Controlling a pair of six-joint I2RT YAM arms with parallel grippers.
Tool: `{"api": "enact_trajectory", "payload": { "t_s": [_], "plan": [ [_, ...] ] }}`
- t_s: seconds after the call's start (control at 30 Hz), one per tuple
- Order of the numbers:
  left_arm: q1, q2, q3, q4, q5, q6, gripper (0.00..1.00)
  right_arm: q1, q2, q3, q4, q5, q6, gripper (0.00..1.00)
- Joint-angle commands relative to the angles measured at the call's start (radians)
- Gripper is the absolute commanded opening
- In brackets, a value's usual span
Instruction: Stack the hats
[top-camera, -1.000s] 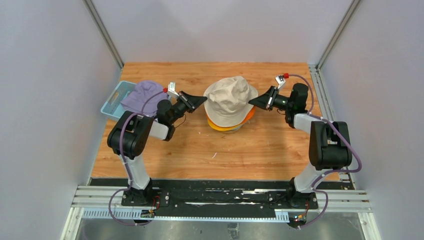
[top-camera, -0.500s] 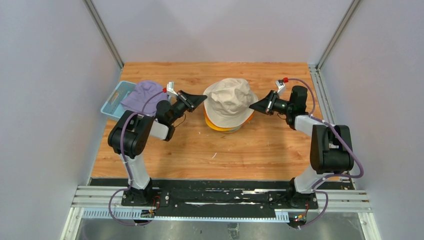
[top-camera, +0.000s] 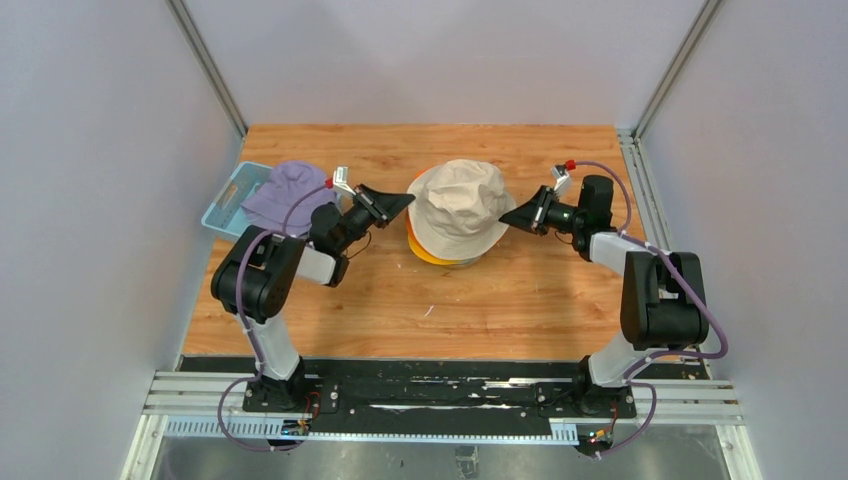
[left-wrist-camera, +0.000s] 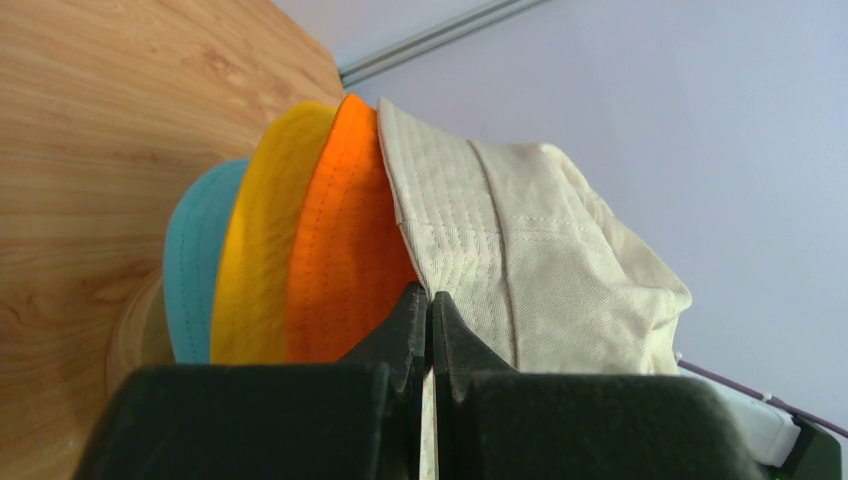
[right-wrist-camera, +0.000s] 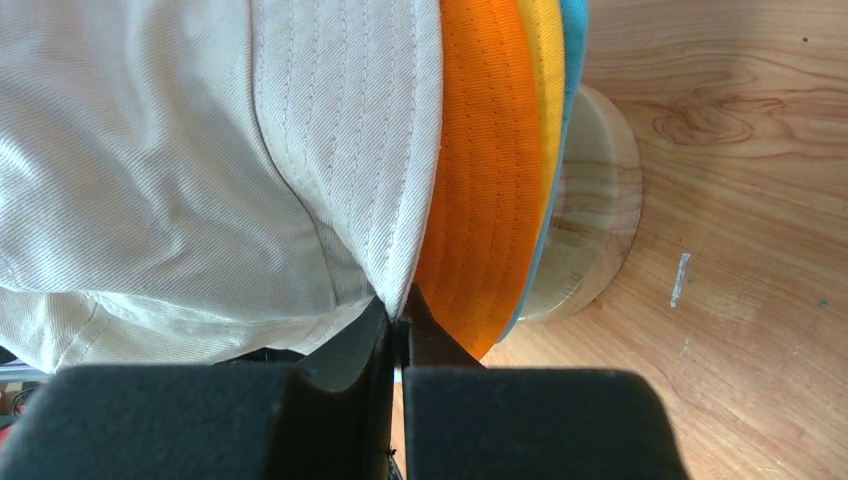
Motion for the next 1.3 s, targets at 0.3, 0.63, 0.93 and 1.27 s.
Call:
{"api": "enact_trajectory", "payload": {
  "t_s": [0.3, 0.63, 0.93, 1.27],
  "plan": [
    [-0.073, -0.052, -0.207, 0.045, -0.086, 0.027, 0.00, -0.030, 0.112, 0.141, -0.017, 0.052, 0.006, 0.01],
    [-0.149, -0.035, -0.260, 0.087, -0.160, 0.024, 0.00, 0.018, 0.186, 0.295, -0.077, 0.050, -0.016, 0.01],
    [-0.154, -0.016, -0.275, 0.154, -0.183, 0.013, 0.00, 0.061, 0.203, 0.363, -0.129, 0.057, -0.042, 0.01],
    [-0.158, -0.059, -0.255, 0.116, -0.200, 0.043, 0.13, 0.069, 0.204, 0.392, -0.165, 0.049, -0.067, 0.01]
  ]
}}
